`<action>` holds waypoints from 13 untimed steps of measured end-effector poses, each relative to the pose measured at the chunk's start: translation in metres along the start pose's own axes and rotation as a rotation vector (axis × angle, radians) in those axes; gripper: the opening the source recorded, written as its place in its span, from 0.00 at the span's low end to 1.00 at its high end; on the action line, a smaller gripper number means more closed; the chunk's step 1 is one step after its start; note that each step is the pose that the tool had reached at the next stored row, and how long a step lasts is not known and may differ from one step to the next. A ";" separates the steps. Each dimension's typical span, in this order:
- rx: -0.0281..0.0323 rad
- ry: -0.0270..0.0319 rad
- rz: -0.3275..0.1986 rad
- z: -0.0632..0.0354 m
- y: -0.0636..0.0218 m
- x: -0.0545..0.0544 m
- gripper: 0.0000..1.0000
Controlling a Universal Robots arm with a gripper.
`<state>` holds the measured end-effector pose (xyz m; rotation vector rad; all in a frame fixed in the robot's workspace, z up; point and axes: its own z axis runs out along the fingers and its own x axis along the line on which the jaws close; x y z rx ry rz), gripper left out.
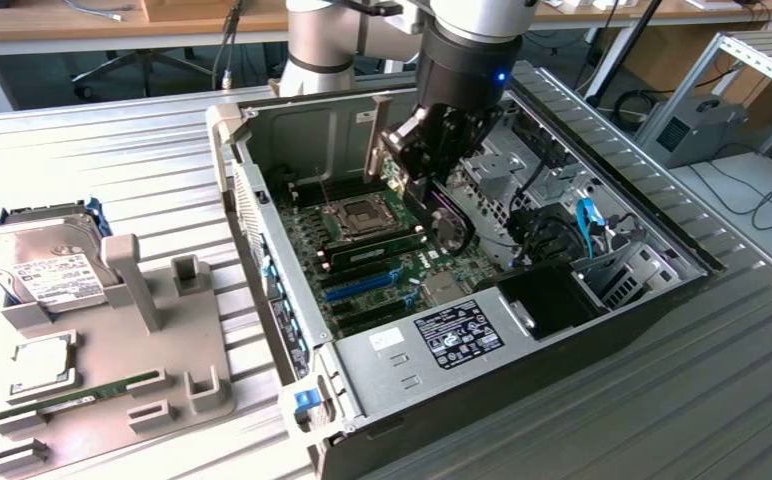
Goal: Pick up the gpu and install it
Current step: 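Insert the gpu into the slot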
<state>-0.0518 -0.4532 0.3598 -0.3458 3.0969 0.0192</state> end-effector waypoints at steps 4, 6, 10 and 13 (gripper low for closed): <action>-0.0007 0.0002 -0.023 0.0000 0.0000 0.000 0.26; -0.0010 0.0003 -0.038 0.0000 0.0000 0.000 0.26; -0.0018 0.0006 -0.065 0.0000 0.0000 0.000 0.26; -0.0021 0.0007 -0.079 0.0000 0.0000 0.000 0.26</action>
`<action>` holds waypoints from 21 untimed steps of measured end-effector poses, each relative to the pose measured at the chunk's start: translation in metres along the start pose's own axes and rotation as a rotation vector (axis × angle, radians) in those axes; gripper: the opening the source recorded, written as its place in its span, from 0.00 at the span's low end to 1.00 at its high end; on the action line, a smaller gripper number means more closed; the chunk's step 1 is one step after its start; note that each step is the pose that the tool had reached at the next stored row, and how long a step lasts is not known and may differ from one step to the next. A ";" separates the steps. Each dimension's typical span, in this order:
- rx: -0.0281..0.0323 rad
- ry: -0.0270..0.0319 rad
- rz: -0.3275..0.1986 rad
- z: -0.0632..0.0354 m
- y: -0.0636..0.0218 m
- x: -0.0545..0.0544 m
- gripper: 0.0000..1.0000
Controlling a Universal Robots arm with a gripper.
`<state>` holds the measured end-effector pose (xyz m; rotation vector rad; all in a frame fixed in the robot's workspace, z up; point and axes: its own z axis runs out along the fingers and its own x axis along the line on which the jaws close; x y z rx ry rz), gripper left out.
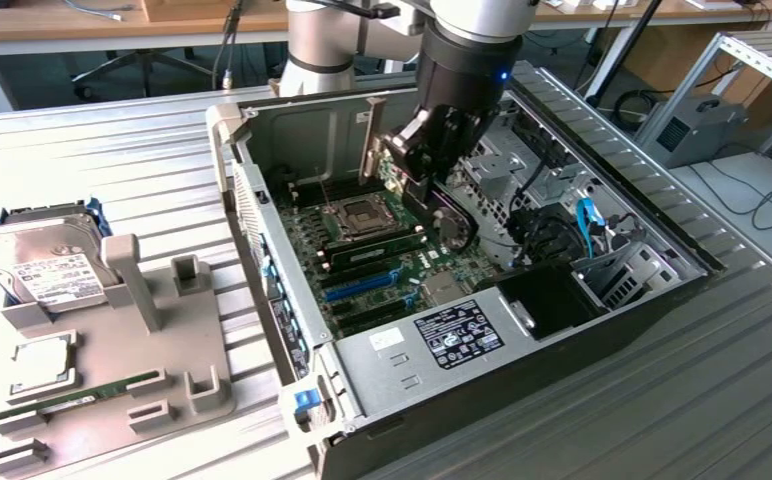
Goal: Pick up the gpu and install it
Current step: 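Insert the gpu into the slot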
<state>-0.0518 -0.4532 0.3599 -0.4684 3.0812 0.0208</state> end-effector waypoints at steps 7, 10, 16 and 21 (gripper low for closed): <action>-0.0013 0.0005 -0.049 0.0000 0.0000 0.000 0.26; -0.0016 0.0006 -0.063 0.0000 0.0000 0.000 0.26; -0.0024 0.0009 -0.091 0.0000 0.0000 0.000 0.26; -0.0031 0.0011 -0.116 0.0000 0.0000 0.000 0.26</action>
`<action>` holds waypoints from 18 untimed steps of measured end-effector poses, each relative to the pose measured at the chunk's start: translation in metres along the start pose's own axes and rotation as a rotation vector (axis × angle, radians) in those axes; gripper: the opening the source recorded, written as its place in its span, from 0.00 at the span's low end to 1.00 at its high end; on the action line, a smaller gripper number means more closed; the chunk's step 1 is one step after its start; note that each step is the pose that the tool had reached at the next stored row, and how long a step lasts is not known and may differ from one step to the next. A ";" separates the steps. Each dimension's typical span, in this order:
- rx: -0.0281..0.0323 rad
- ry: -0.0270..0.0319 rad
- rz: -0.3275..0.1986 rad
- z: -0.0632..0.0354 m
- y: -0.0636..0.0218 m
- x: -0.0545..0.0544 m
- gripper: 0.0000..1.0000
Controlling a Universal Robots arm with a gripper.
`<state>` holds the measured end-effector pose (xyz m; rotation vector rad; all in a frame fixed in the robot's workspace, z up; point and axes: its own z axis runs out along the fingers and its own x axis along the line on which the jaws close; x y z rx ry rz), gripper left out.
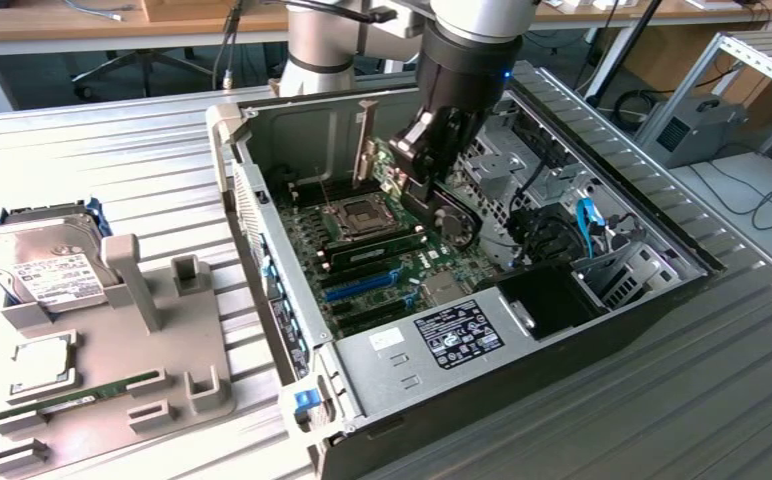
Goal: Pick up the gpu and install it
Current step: 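Insert the gpu into the slot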
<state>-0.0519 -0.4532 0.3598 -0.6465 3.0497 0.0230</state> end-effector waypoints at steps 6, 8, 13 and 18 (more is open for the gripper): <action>-0.0007 0.0002 -0.027 0.0000 0.0000 0.000 0.26; -0.0010 0.0003 -0.036 0.0000 0.0000 0.000 0.26; -0.0016 0.0006 -0.059 0.0000 0.0000 0.000 0.26; -0.0021 0.0007 -0.079 0.0000 0.0000 0.000 0.26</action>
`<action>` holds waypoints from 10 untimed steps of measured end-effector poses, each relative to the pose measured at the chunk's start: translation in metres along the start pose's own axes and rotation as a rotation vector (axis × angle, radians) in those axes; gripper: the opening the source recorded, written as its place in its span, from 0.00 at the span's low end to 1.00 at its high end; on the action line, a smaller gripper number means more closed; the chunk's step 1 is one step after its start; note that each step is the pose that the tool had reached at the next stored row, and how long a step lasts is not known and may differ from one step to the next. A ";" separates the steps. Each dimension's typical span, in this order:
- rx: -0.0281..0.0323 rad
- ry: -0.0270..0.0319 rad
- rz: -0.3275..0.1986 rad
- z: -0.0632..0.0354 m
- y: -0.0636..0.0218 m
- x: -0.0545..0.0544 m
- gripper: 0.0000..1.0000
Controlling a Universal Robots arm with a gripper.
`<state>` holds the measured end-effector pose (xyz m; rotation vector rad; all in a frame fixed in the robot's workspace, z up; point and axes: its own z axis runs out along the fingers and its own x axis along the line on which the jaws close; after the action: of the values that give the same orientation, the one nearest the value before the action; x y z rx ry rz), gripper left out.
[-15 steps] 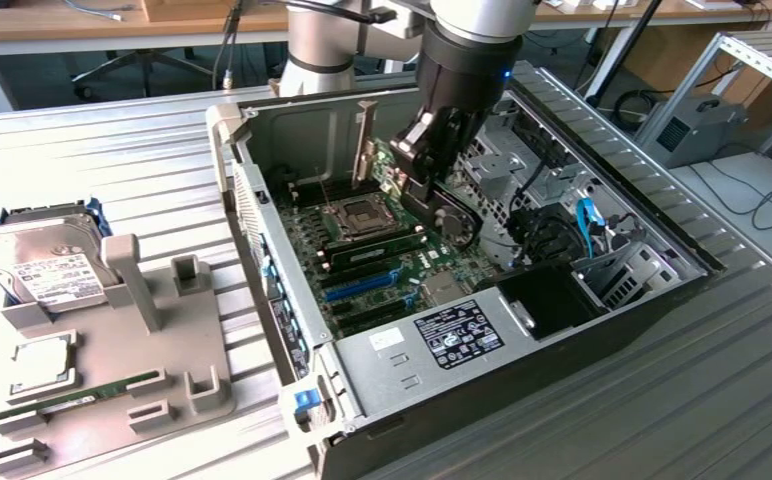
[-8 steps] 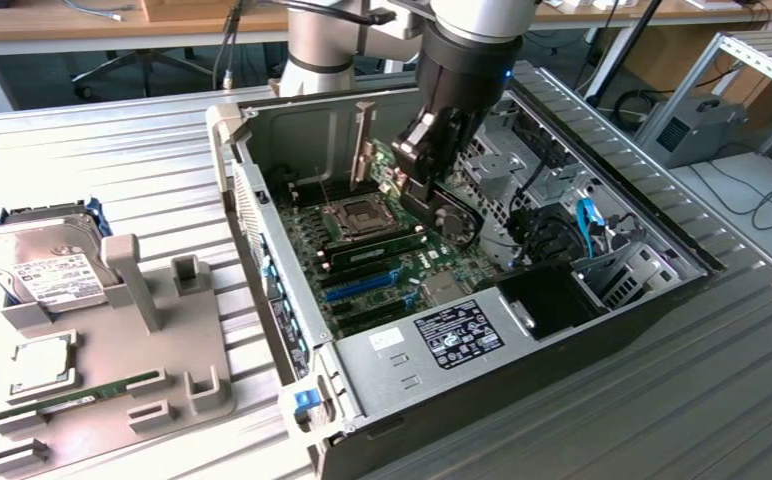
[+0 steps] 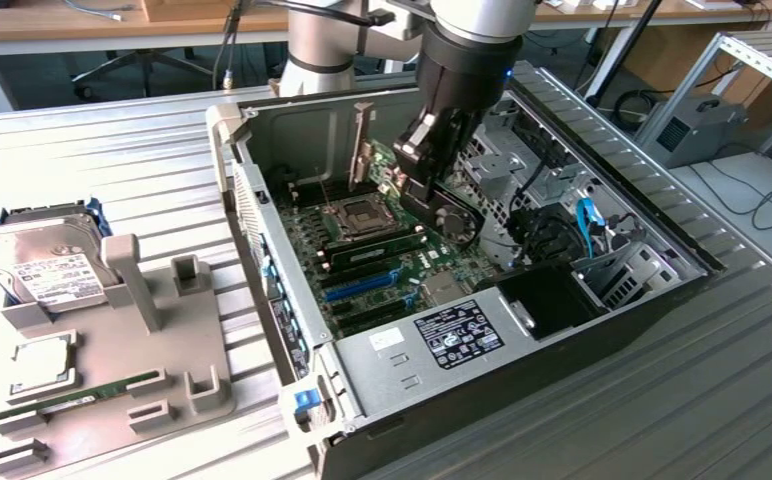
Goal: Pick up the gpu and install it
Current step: 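Insert the gpu into the slot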
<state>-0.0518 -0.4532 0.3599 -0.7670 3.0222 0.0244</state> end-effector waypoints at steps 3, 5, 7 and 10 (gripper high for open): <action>-0.0004 0.0001 -0.014 0.0000 0.0000 0.000 0.26; -0.0008 0.0003 -0.030 0.0000 0.0000 0.000 0.26; -0.0012 0.0004 -0.046 0.0000 0.0000 0.000 0.26; -0.0018 0.0006 -0.067 0.0000 0.0000 0.000 0.26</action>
<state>-0.0519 -0.4532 0.3599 -0.8677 2.9954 0.0256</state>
